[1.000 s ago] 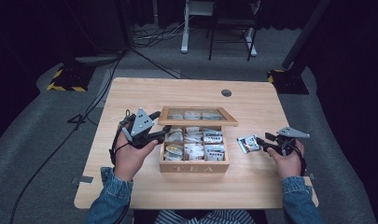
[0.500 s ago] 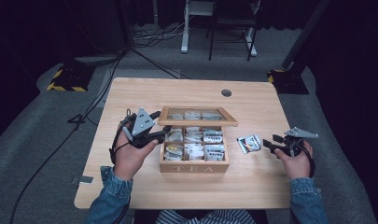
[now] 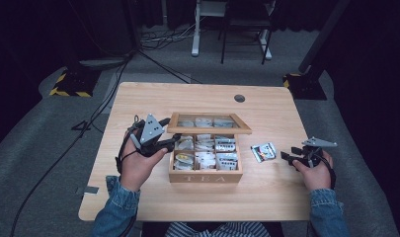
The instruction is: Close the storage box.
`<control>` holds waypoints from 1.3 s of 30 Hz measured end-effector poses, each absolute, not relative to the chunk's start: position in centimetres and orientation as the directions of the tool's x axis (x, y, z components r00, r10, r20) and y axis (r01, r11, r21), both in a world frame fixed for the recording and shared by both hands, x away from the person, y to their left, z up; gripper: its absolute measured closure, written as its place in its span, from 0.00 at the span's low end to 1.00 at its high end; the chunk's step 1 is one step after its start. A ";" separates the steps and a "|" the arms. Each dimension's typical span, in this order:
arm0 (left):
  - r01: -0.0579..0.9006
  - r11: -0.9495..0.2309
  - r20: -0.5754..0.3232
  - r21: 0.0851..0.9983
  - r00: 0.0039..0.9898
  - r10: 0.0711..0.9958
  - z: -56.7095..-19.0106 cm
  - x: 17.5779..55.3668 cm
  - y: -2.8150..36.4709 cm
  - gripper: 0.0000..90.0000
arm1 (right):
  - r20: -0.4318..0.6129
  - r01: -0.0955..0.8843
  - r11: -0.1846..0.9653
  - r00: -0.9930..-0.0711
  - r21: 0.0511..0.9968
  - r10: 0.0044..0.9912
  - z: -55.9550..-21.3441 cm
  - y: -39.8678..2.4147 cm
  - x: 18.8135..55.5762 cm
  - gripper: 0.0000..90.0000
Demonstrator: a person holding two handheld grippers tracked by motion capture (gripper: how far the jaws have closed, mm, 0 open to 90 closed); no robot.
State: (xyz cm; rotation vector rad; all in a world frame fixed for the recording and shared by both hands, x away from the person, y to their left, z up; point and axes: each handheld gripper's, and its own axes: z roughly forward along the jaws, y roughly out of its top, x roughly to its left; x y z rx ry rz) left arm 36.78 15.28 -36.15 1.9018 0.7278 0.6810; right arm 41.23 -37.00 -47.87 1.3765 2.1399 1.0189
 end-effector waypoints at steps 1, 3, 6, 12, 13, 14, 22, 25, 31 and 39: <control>0.198 -0.367 0.149 0.909 0.667 0.730 -36.2 36.8 15.3 0.48 | 0.050 0.611 0.252 -0.433 0.750 0.900 -48.0 -37.1 41.3 0.47; 0.199 -0.370 0.151 0.907 0.669 0.728 -36.2 36.7 15.3 0.48 | 0.046 0.616 0.252 -0.426 0.746 0.904 -48.3 -37.3 41.3 0.46; 0.202 -0.379 0.155 0.903 0.671 0.725 -36.2 36.7 15.2 0.48 | 0.047 0.622 0.253 -0.423 0.741 0.905 -48.8 -37.5 41.4 0.46; 0.211 -0.405 0.165 0.890 0.679 0.715 -36.1 36.6 15.2 0.48 | 0.047 0.635 0.260 -0.425 0.728 0.904 -49.6 -37.8 41.5 0.44; 0.213 -0.407 0.165 0.888 0.679 0.715 -36.1 36.6 15.2 0.47 | 0.045 0.630 0.261 -0.426 0.731 0.903 -49.8 -37.9 41.5 0.44; 0.215 -0.411 0.165 0.886 0.681 0.713 -36.1 36.5 15.2 0.47 | 0.050 0.629 0.256 -0.426 0.734 0.904 -49.8 -37.9 41.5 0.43; 0.250 -0.433 0.159 0.866 0.684 0.712 -36.0 36.2 15.0 0.47 | 0.053 0.628 0.252 -0.425 0.736 0.904 -49.9 -38.0 41.6 0.43; 0.269 -0.440 0.152 0.857 0.683 0.714 -36.1 36.1 14.9 0.47 | 0.054 0.627 0.251 -0.425 0.738 0.904 -49.9 -38.0 41.7 0.43; 0.295 -0.443 0.132 0.847 0.690 0.712 -36.1 35.7 14.9 0.46 | 0.056 0.630 0.247 -0.421 0.737 0.906 -49.9 -37.8 41.9 0.42; 0.314 -0.460 0.129 0.831 0.695 0.707 -36.2 35.1 15.0 0.46 | 0.048 0.631 0.259 -0.426 0.731 0.904 -49.8 -37.6 42.4 0.41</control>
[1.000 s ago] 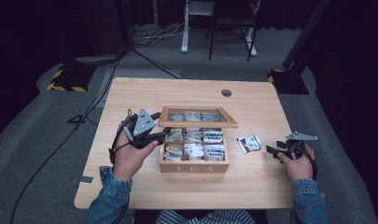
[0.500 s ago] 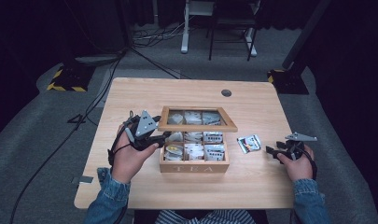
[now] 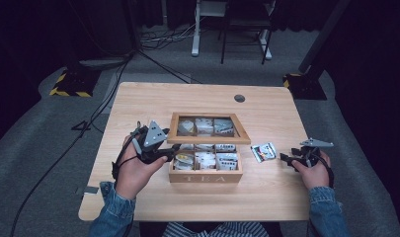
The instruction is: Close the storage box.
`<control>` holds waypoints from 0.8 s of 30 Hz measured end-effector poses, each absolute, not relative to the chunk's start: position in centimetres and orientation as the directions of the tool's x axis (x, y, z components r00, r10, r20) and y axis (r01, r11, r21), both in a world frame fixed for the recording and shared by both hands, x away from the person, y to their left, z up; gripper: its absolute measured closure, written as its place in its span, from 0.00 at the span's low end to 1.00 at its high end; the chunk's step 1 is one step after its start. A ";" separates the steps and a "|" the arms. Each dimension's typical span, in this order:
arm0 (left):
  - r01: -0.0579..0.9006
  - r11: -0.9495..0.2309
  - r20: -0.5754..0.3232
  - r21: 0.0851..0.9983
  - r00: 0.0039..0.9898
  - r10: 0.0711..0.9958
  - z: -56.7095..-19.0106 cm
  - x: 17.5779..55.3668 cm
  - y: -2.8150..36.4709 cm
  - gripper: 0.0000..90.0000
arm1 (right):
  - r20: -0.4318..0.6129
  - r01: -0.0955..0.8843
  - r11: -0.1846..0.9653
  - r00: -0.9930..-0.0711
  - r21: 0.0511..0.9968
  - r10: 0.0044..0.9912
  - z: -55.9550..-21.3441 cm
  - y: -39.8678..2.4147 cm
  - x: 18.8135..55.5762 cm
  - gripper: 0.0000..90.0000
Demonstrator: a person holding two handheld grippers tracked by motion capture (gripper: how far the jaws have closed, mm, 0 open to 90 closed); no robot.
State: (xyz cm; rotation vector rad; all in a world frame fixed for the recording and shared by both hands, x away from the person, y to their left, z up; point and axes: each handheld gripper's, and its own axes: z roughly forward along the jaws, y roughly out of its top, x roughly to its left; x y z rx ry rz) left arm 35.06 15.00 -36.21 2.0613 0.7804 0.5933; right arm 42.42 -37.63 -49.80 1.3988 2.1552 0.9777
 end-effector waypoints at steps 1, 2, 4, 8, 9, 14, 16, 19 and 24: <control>0.317 -0.462 0.128 0.828 0.696 0.706 -36.3 35.0 15.0 0.46 | 0.049 0.634 0.258 -0.425 0.729 0.904 -49.8 -37.6 42.5 0.41; 0.321 -0.464 0.124 0.826 0.698 0.705 -36.3 34.9 15.0 0.46 | 0.050 0.634 0.259 -0.427 0.729 0.903 -49.8 -37.5 42.6 0.41; 0.326 -0.467 0.122 0.822 0.700 0.704 -36.3 34.7 15.0 0.46 | 0.047 0.633 0.263 -0.429 0.728 0.902 -49.8 -37.4 42.8 0.41; 0.337 -0.476 0.118 0.812 0.704 0.700 -36.5 34.5 15.0 0.46 | 0.048 0.633 0.269 -0.437 0.726 0.898 -49.7 -37.1 43.0 0.41; 0.340 -0.477 0.116 0.811 0.705 0.700 -36.5 34.4 15.0 0.46 | 0.049 0.632 0.268 -0.436 0.727 0.898 -49.8 -37.1 43.1 0.41; 0.354 -0.496 0.117 0.792 0.711 0.694 -36.8 34.2 15.0 0.46 | 0.050 0.634 0.267 -0.436 0.726 0.898 -49.7 -37.0 43.5 0.41; 0.360 -0.503 0.115 0.786 0.713 0.691 -36.9 34.1 15.0 0.46 | 0.046 0.632 0.269 -0.437 0.727 0.898 -49.7 -37.0 43.6 0.41; 0.367 -0.509 0.111 0.778 0.718 0.687 -37.1 34.0 15.0 0.46 | 0.044 0.624 0.265 -0.434 0.735 0.900 -49.5 -37.0 43.7 0.42; 0.382 -0.522 0.105 0.763 0.723 0.683 -37.4 33.9 15.0 0.45 | 0.044 0.612 0.261 -0.437 0.746 0.898 -49.3 -36.8 44.0 0.42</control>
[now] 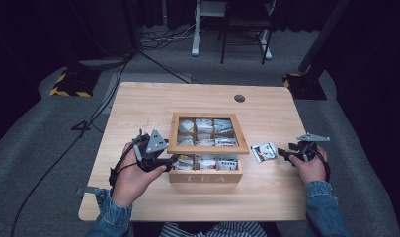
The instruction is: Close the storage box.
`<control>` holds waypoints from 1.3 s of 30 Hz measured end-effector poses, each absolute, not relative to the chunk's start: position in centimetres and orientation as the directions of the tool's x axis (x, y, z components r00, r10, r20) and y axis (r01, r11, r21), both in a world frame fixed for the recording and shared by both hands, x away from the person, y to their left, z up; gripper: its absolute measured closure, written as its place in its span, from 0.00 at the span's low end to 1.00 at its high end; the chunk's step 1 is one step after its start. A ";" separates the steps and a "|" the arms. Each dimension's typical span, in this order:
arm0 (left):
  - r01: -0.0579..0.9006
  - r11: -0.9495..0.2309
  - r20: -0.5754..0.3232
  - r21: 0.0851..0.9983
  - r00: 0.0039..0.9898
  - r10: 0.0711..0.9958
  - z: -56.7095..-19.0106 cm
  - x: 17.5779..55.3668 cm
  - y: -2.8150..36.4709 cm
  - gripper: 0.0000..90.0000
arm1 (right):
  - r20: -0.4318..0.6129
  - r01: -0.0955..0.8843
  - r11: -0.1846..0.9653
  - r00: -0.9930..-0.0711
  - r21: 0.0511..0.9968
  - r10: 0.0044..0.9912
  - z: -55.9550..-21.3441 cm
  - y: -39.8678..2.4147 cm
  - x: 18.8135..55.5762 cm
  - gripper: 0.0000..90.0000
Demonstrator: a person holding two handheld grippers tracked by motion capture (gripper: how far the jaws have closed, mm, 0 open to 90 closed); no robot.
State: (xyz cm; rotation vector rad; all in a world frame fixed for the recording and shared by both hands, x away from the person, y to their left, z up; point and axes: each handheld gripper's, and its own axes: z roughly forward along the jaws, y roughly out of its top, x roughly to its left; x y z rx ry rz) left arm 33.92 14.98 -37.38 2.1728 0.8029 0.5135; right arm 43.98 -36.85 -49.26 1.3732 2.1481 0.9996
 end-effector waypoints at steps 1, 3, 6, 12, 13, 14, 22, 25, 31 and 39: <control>0.385 -0.523 0.104 0.760 0.724 0.682 -37.5 33.9 15.0 0.45 | 0.045 0.613 0.260 -0.435 0.746 0.899 -49.2 -36.8 44.0 0.42; 0.390 -0.531 0.102 0.752 0.728 0.678 -37.6 33.9 15.0 0.45 | 0.047 0.613 0.259 -0.437 0.747 0.898 -49.2 -36.8 44.1 0.42; 0.398 -0.544 0.101 0.739 0.733 0.673 -37.8 33.8 15.0 0.45 | 0.050 0.610 0.254 -0.435 0.751 0.899 -49.1 -36.7 44.2 0.42; 0.414 -0.560 0.096 0.718 0.738 0.668 -38.2 33.7 14.8 0.44 | 0.053 0.602 0.248 -0.436 0.759 0.898 -48.8 -36.6 44.4 0.42; 0.416 -0.564 0.096 0.713 0.739 0.667 -38.2 33.7 14.8 0.44 | 0.052 0.600 0.249 -0.438 0.760 0.897 -48.8 -36.6 44.5 0.42; 0.418 -0.568 0.095 0.708 0.741 0.665 -38.3 33.7 14.8 0.44 | 0.054 0.602 0.247 -0.437 0.760 0.898 -48.7 -36.5 44.5 0.42; 0.432 -0.604 0.097 0.670 0.755 0.648 -38.7 33.7 14.6 0.42 | 0.057 0.600 0.248 -0.443 0.761 0.895 -48.6 -36.3 44.6 0.43; 0.440 -0.609 0.092 0.660 0.757 0.647 -38.9 33.7 14.5 0.42 | 0.056 0.599 0.248 -0.442 0.762 0.895 -48.6 -36.3 44.6 0.43; 0.445 -0.636 0.102 0.630 0.765 0.636 -39.2 33.8 14.2 0.40 | 0.057 0.599 0.247 -0.442 0.762 0.895 -48.6 -36.3 44.6 0.43; 0.473 -0.639 0.081 0.607 0.763 0.641 -39.7 34.0 14.1 0.40 | 0.057 0.598 0.247 -0.443 0.763 0.894 -48.6 -36.3 44.6 0.43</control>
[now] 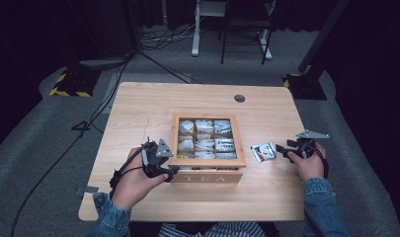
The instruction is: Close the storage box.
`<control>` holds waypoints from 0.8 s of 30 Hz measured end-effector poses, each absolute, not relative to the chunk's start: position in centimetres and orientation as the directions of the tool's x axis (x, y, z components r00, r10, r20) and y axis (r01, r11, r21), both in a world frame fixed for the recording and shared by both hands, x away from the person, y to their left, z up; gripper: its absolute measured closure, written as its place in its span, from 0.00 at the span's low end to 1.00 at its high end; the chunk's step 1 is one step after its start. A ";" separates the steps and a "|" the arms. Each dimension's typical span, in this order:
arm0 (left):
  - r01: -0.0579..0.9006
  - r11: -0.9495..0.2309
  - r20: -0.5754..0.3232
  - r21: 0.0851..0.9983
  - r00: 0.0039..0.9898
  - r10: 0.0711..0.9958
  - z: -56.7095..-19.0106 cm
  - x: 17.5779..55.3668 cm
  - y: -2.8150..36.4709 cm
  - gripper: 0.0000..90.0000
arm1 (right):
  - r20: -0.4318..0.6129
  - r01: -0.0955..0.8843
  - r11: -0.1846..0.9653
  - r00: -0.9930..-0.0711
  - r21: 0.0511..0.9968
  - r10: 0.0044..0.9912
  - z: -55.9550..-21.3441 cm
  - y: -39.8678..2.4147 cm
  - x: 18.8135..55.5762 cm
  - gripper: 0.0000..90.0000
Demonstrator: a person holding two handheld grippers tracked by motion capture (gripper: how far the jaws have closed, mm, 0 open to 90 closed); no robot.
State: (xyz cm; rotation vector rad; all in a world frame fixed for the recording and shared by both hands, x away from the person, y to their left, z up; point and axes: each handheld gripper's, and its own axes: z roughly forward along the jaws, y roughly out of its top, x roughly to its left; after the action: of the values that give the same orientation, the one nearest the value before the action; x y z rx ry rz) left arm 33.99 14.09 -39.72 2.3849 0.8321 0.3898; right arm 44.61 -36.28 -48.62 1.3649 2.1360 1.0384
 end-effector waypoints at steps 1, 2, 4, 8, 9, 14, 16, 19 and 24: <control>0.474 -0.645 0.081 0.599 0.766 0.638 -39.8 34.0 14.0 0.40 | 0.057 0.597 0.247 -0.444 0.763 0.894 -48.6 -36.3 44.6 0.43; 0.475 -0.647 0.083 0.597 0.765 0.638 -39.9 34.0 14.0 0.40 | 0.058 0.597 0.247 -0.443 0.763 0.894 -48.6 -36.3 44.6 0.43; 0.479 -0.650 0.079 0.591 0.767 0.637 -40.0 34.1 13.9 0.40 | 0.060 0.598 0.245 -0.443 0.763 0.895 -48.6 -36.3 44.6 0.43; 0.484 -0.652 0.074 0.583 0.768 0.636 -40.1 34.2 13.9 0.40 | 0.061 0.598 0.245 -0.444 0.763 0.894 -48.7 -36.3 44.6 0.43; 0.485 -0.654 0.076 0.580 0.767 0.637 -40.2 34.2 13.9 0.40 | 0.062 0.599 0.244 -0.443 0.762 0.894 -48.7 -36.3 44.6 0.43; 0.495 -0.661 0.068 0.564 0.769 0.635 -40.5 34.3 13.8 0.40 | 0.061 0.599 0.246 -0.445 0.762 0.893 -48.7 -36.2 44.6 0.42; 0.496 -0.662 0.065 0.563 0.771 0.633 -40.6 34.4 13.8 0.40 | 0.061 0.600 0.247 -0.446 0.761 0.893 -48.7 -36.2 44.6 0.42; 0.496 -0.664 0.065 0.559 0.773 0.631 -40.7 34.4 13.7 0.39 | 0.060 0.600 0.247 -0.444 0.761 0.894 -48.8 -36.2 44.6 0.42; 0.503 -0.675 0.064 0.540 0.775 0.629 -40.9 34.5 13.6 0.39 | 0.067 0.604 0.243 -0.444 0.759 0.893 -48.8 -36.1 44.6 0.42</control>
State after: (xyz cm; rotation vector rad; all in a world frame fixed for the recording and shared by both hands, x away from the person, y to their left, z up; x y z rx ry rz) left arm 34.50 13.63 -40.87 2.4621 0.8476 0.3351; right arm 44.64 -36.13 -48.82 1.3738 2.1425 1.0426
